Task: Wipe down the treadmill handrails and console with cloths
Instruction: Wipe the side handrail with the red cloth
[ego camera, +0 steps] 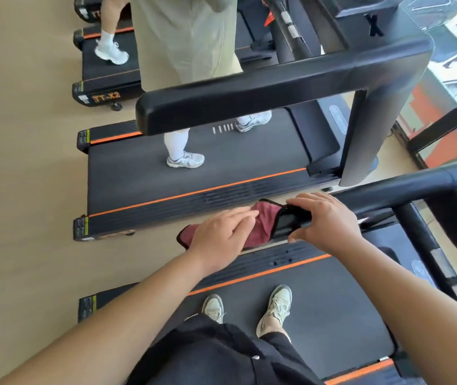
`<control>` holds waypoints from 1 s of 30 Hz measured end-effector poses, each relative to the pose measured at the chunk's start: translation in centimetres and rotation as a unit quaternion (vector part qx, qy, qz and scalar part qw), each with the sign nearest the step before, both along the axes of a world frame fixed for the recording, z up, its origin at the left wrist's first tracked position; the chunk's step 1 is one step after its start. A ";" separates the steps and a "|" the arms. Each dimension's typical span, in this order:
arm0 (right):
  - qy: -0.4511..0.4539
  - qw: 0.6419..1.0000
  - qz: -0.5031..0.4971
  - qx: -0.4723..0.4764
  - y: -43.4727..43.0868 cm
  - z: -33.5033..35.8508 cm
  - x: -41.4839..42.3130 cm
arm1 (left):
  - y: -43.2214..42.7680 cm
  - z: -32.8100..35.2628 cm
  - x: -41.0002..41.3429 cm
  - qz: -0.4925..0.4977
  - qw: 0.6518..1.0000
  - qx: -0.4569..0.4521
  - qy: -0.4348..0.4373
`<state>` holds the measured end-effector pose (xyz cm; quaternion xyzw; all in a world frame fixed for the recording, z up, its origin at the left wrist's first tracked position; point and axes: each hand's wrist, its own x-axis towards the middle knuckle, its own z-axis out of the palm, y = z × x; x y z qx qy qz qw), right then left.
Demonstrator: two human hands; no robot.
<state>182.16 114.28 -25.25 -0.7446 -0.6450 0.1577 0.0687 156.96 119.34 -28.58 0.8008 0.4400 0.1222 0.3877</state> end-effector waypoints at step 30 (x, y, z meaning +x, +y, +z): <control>-0.022 0.998 0.055 0.001 0.0 0.6 1.2 | 0.8 1.6 6.8 -0.126 0.958 0.057 0.251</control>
